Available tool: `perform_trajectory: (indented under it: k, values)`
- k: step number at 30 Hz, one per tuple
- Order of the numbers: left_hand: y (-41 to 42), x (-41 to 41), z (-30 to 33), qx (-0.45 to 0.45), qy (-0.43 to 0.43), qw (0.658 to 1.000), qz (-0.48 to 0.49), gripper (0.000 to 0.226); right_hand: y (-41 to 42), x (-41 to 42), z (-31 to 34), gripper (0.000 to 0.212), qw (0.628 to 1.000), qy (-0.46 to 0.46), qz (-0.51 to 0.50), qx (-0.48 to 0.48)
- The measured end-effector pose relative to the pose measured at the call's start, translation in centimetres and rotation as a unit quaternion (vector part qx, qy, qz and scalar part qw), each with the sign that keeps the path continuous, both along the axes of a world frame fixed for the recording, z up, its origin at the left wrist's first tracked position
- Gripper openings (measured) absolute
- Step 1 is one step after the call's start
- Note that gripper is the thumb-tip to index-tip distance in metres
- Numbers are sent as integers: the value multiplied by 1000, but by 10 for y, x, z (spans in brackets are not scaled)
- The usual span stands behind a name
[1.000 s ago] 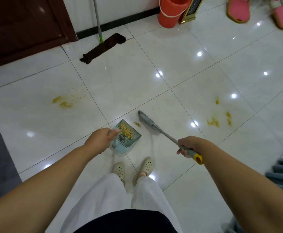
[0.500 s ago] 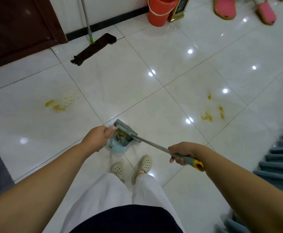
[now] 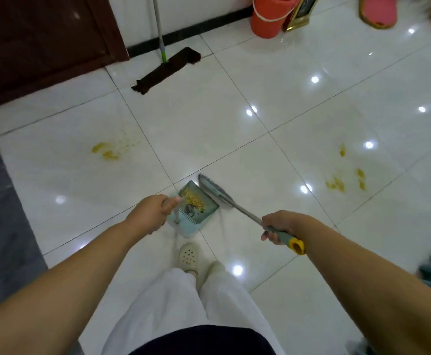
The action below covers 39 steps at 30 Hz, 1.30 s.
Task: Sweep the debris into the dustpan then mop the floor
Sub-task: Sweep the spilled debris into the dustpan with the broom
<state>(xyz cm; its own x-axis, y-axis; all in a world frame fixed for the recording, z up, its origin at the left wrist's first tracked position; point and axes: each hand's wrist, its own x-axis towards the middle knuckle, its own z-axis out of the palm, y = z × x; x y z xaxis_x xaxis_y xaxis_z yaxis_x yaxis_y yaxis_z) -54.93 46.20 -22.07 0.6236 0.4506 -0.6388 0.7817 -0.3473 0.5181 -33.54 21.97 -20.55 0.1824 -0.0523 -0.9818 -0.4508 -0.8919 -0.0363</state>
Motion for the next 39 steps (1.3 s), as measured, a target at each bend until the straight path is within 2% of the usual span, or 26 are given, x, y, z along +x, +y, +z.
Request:
perform_trajectory:
  k: [6, 13, 20, 25, 32, 39]
  values:
    - [-4, 3, 3, -8, -1, 1000, 23, 49, -14, -4, 15, 23, 998, 52, -21, 37]
    - [-18, -3, 16, -33, 35, 997, 62, 50, -29, 22, 40, 32, 998, 17, 35, 42]
    - [-30, -32, 25, 51, 35, 993, 98, 52, -7, 25, 7, 22, 996, -35, 68, 51]
    - [-45, -48, 17, 98, 75, 989, 83, 49, -7, -5, -14, 22, 995, -5, 91, 41]
    - [-58, -65, 1, 126, 56, 985, 104, 54, -27, -30, 12, 23, 993, 77, 68, 57]
    - [-65, -79, 2, 143, 48, 983, 105, 58, -34, -21, 34, 32, 993, 36, 94, 61]
